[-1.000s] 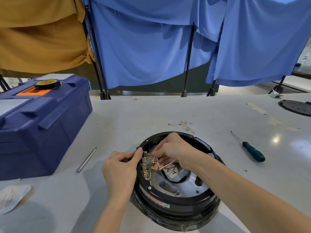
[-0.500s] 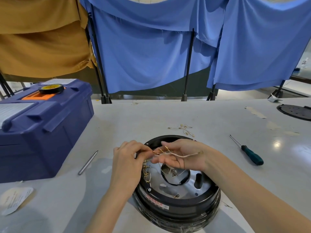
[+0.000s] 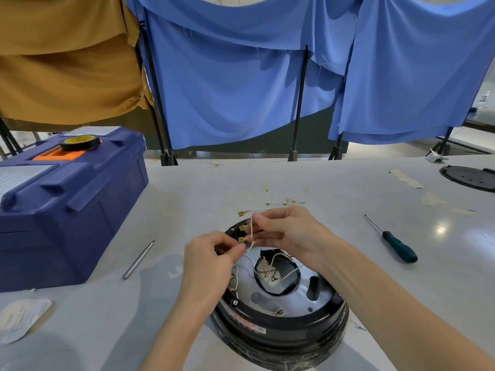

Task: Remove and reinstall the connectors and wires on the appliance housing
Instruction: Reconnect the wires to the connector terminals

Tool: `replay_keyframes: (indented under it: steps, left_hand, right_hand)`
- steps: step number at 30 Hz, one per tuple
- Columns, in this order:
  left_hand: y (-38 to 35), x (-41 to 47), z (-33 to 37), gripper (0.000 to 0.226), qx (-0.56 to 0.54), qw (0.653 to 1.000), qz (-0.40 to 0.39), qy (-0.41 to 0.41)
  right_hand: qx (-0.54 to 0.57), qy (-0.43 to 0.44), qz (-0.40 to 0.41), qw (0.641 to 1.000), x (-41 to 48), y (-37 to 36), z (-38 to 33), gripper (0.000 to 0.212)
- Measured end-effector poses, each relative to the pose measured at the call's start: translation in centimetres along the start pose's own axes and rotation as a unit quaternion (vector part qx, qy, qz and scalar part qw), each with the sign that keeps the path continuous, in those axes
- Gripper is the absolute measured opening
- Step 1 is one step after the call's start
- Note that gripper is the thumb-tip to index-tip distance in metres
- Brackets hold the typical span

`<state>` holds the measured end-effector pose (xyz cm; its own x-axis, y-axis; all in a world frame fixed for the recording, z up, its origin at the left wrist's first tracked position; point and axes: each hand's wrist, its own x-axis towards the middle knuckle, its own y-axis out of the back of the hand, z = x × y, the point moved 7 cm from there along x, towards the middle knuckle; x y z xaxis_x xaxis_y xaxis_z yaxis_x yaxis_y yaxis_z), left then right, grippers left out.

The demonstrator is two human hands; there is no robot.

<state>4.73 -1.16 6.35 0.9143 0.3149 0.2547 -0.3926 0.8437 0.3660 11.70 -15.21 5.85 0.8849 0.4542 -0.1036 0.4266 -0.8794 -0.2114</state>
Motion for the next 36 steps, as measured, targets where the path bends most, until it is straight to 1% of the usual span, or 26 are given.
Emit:
replay_keyframes:
  steps: [3,5,9,12,14,16,18,21,24,29,33,36]
  left_hand:
    - [-0.3,0.1,-0.2,0.026,-0.011,1.000,-0.020,0.009]
    - [-0.4,0.2,-0.4,0.028,-0.003,0.999,-0.031,0.008]
    - [-0.6,0.2,-0.5,0.028,0.009,0.999,-0.042,0.000]
    - [-0.5,0.0,-0.2,0.024,-0.004,0.998,-0.058,-0.015]
    - [0.5,0.2,-0.3,0.016,-0.032,0.999,-0.029,-0.029]
    - [2.2,0.5,-1.2,0.011,-0.051,0.997,0.042,-0.027]
    - [3.2,0.7,-2.5,0.014,-0.025,0.995,0.094,-0.013]
    - [2.8,0.5,-4.2,0.010,0.014,0.995,0.100,0.022]
    - [2.4,0.3,-5.1,0.017,0.017,0.992,0.117,0.045]
    - [2.3,0.2,-5.1,0.016,0.023,0.989,0.136,0.044]
    - [2.4,-0.1,-5.0,0.016,0.016,0.987,0.153,0.049]
    - [2.4,-0.3,-4.8,0.016,0.010,0.986,0.161,0.045]
  right_hand:
    - [0.040,-0.001,-0.022,0.999,-0.2,-0.7,0.0,0.031]
    - [0.051,-0.004,-0.020,0.998,-0.2,-0.9,0.1,0.033]
    - [0.061,-0.018,-0.007,0.998,-0.3,-1.1,0.5,0.029]
    - [0.072,-0.033,0.011,0.997,-0.2,-0.9,0.8,0.019]
    - [0.081,-0.052,0.034,0.995,-0.2,-0.5,1.0,0.014]
    - [0.066,-0.074,0.055,0.994,-0.2,0.0,1.4,0.009]
    - [0.032,-0.101,0.059,0.993,-0.4,-0.1,2.0,0.006]
    - [-0.016,-0.143,0.063,0.988,-0.5,-0.6,3.3,0.013]
    - [-0.036,-0.158,0.088,0.983,-0.4,-0.9,4.1,0.021]
    - [-0.003,-0.164,0.129,0.978,-0.1,-1.6,4.7,0.017]
    - [0.026,-0.156,0.173,0.972,0.1,-1.6,5.1,0.024]
    - [0.039,-0.161,0.180,0.970,0.2,-1.6,5.3,0.017]
